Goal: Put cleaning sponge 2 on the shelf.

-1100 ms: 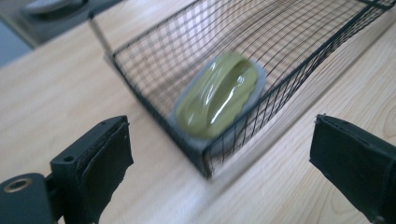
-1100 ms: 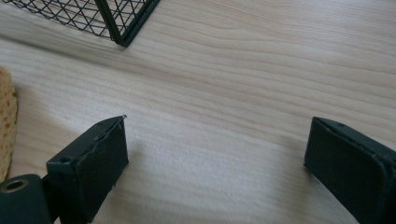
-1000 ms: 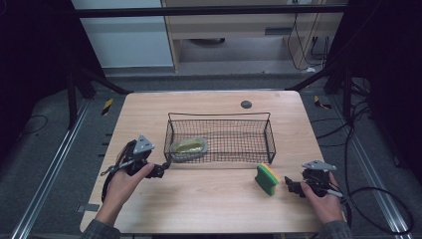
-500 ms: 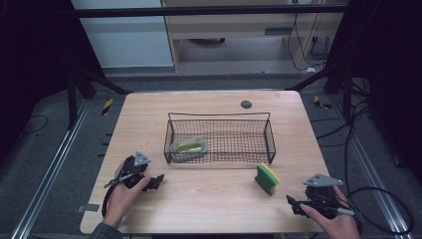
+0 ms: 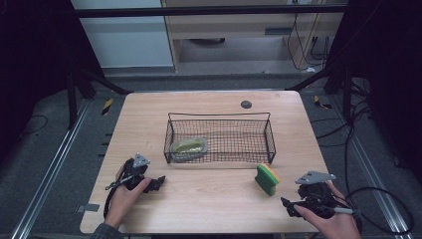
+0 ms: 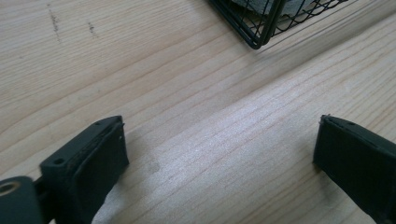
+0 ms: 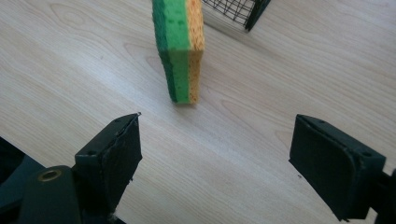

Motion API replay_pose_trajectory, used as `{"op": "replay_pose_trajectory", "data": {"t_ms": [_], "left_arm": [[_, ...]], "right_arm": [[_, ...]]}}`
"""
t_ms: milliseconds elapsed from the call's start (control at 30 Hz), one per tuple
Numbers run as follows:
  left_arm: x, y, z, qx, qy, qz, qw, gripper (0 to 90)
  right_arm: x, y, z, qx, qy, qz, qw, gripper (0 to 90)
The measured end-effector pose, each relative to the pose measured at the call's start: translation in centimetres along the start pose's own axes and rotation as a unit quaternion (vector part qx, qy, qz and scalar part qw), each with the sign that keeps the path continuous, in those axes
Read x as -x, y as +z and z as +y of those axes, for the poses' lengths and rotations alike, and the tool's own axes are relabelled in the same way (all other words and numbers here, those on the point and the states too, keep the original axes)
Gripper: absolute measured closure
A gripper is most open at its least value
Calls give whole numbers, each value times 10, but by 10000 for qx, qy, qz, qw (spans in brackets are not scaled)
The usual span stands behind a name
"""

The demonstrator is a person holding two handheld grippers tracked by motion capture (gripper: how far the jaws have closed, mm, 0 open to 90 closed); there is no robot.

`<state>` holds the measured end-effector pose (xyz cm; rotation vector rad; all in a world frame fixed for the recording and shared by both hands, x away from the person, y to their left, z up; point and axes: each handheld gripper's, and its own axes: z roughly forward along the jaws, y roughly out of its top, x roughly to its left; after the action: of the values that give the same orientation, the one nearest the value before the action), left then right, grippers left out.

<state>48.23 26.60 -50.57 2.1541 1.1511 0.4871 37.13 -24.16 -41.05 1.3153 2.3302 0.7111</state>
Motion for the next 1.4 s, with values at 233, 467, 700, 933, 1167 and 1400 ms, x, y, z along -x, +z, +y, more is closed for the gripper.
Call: {"op": "replay_pose_trajectory", "data": {"t_ms": [233,467,700,933,1167,1400], "left_arm": [[0,2,-3,166,-19,-20,9999,0],[-1,2,-3,166,11,-26,9999,0],[-1,2,-3,167,16,-31,9999,0],[-1,2,-3,170,31,-43,9998,0],[-2,2,-2,175,25,-57,9998,0],[-2,2,-2,174,34,-64,9998,0]], "right_arm": [[-4,-2,27,-123,-119,38,9998,123],[-11,-2,47,-110,-223,84,9997,166],[-18,14,62,-269,-307,134,9991,242],[-18,33,77,-528,-312,189,9979,311],[-16,54,86,-767,-195,288,9965,357],[-17,66,89,-994,-227,325,9943,399]]}}
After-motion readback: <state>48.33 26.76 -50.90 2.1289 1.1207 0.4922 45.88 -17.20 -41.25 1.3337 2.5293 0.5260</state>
